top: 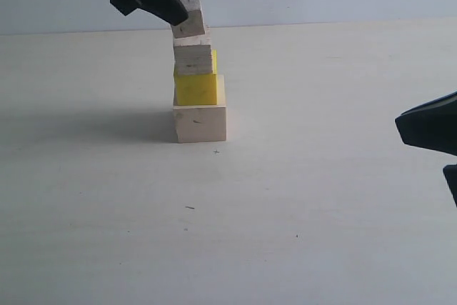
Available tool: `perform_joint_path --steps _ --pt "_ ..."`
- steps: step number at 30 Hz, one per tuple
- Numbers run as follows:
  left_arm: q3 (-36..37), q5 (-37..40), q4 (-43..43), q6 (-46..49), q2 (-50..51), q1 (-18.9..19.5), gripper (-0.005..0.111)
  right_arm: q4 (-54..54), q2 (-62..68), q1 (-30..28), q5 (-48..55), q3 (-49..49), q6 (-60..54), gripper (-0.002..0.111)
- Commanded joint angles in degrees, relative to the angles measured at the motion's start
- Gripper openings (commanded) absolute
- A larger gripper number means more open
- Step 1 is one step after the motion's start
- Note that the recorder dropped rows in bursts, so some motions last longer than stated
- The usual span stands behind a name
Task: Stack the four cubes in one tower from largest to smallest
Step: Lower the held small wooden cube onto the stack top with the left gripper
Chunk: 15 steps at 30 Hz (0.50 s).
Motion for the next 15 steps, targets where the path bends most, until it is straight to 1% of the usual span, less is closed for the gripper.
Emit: perform_joint_path --steps 1,15 --pt "0.1 -0.2 -0.1 0.0 1.2 0.2 0.0 0.0 -0.2 0.2 -0.8 0.2 -0.1 0.0" --pt "0.0 -2.1 -0.1 -0.1 2.0 0.2 0.0 0.0 -0.2 0.2 -0.8 0.2 -0.1 0.0"
